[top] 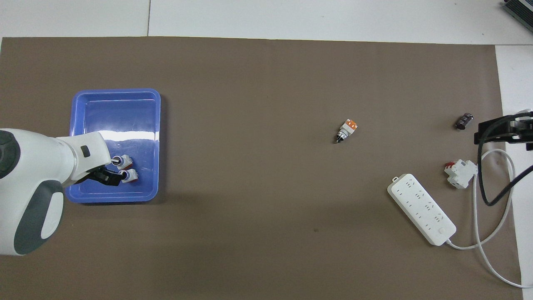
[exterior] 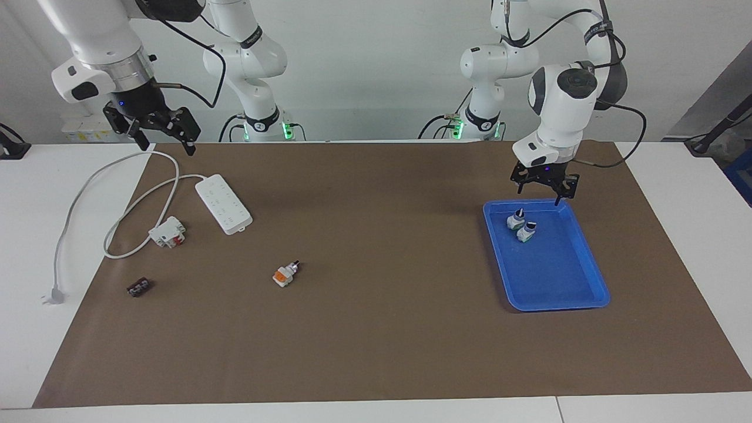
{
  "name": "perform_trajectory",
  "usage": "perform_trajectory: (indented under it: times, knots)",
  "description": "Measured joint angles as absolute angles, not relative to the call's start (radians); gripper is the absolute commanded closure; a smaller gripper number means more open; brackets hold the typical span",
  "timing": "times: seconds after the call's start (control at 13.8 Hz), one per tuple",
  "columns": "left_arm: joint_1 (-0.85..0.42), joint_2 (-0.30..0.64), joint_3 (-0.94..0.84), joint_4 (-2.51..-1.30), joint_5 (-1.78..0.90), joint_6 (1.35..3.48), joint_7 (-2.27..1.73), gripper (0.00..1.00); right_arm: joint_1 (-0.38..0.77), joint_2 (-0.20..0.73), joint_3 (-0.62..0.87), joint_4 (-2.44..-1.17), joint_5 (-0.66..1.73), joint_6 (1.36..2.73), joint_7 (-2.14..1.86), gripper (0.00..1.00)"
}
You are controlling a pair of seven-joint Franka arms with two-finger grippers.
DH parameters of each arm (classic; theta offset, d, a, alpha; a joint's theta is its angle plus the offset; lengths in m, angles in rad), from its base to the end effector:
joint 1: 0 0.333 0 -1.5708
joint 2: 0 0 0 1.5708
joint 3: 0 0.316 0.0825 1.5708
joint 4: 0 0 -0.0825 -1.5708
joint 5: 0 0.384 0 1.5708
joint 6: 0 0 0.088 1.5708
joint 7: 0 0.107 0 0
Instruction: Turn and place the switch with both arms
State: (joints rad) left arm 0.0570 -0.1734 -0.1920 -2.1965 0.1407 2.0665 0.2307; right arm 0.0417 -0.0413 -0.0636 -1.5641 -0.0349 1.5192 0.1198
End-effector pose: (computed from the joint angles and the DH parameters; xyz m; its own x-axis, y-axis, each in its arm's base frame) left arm 0.4974 -0.0630 0.4609 0.9098 -0.4149 -0.0033 -0.4099 -0.8976 -0.1620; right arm 0.5364 -0.0164 0.6457 0.9897 -0.1429 0.0002 -0.1428 -0.9892 0.0324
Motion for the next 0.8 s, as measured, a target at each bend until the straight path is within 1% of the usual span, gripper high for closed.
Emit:
perform_trajectory:
  times: [0.43,0.58,0.8]
  knots:
    - [0.059,-0.177,-0.185,-1.91,0.045,1.829,0.185,0.0,0.05,-0.042,-0.06,-1.564,-0.035,1.519,0.12,0.0]
    - [0.058,-0.159,-0.186,-1.815,0.041,1.744,0.185,0.0,0.05,-0.042,-0.06,-1.564,-0.035,1.519,0.12,0.0]
    - [0.058,-0.106,-0.187,-1.676,0.012,1.642,0.182,0.0,0.05,-0.042,-0.06,-1.564,-0.035,1.519,0.12,0.0]
